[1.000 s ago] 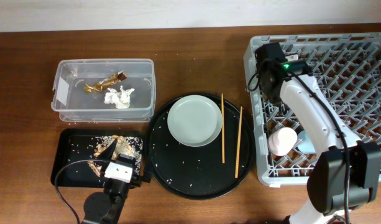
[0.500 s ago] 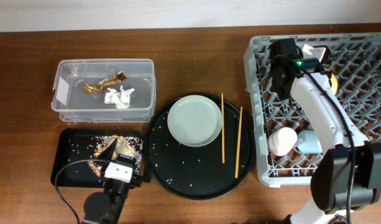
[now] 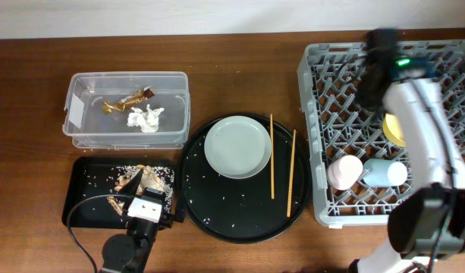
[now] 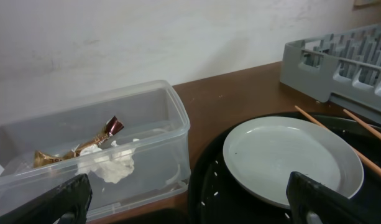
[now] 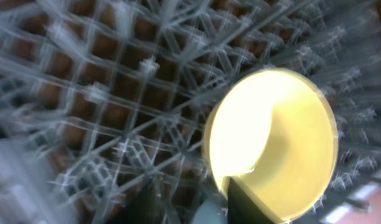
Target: Sort waste into correct bins and load items into the dishwasher rack
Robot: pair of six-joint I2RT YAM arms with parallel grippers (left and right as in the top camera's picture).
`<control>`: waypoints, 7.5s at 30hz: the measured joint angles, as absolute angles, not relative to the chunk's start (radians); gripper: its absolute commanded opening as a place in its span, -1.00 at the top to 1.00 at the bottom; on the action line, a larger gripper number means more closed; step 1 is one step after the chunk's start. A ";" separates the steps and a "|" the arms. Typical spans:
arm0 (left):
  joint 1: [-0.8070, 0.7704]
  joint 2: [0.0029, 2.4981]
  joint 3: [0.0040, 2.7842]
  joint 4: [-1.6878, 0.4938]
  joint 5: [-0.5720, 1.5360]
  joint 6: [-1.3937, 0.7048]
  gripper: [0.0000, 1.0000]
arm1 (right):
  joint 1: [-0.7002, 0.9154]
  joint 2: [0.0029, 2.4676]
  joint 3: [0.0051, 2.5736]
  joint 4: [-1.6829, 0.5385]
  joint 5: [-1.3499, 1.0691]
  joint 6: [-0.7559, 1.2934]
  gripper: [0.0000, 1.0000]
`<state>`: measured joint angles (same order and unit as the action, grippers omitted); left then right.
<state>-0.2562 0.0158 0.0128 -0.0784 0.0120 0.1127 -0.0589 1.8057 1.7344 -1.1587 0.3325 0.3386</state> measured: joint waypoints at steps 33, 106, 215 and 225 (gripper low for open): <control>-0.256 0.016 0.013 -0.078 0.012 0.113 -0.99 | -0.525 1.717 1.730 -1.278 -0.023 0.374 0.92; -0.256 0.016 0.013 -0.078 0.012 0.113 -0.99 | 0.420 1.950 1.390 -1.050 -0.229 0.283 0.34; -0.256 0.017 0.013 -0.078 0.012 0.113 -0.99 | 0.161 1.619 1.446 -1.040 -0.153 0.052 0.14; -0.256 0.017 0.013 -0.078 0.012 0.113 -0.99 | 0.559 1.788 1.311 -0.994 0.182 0.508 -0.09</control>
